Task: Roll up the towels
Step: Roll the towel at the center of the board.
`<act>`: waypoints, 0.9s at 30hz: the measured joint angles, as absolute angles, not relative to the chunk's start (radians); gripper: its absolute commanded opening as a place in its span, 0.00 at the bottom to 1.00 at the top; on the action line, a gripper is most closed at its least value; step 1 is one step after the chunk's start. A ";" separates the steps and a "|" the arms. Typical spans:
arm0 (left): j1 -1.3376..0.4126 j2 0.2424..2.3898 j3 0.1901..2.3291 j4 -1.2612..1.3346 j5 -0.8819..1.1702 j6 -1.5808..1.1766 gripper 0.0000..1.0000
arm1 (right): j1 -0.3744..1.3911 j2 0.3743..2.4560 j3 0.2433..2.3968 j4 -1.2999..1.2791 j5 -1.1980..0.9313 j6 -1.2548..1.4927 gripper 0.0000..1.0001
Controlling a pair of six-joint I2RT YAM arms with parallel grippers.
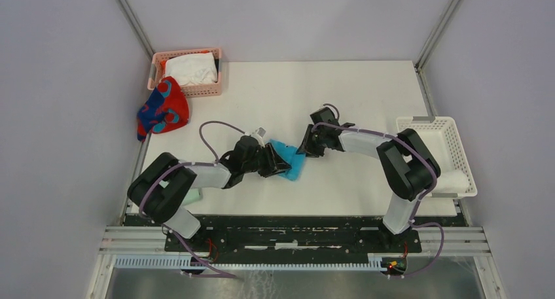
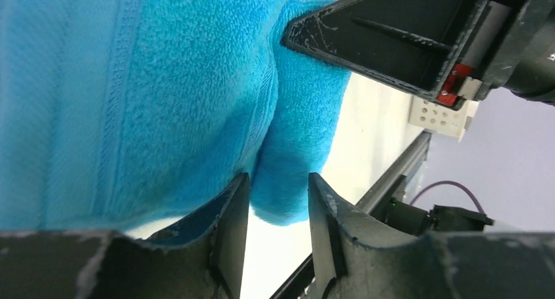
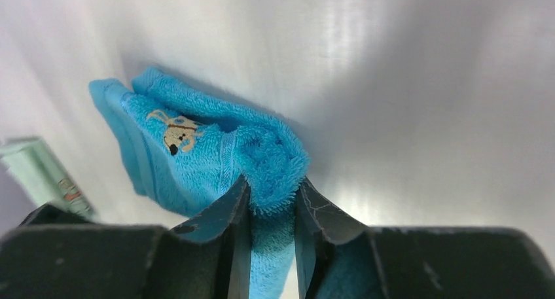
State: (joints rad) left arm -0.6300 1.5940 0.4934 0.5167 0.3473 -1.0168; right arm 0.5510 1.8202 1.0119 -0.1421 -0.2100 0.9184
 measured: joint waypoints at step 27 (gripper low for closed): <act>-1.323 1.718 1.003 -0.017 -0.676 -0.416 0.60 | 0.574 1.791 1.153 -0.597 0.121 0.926 0.31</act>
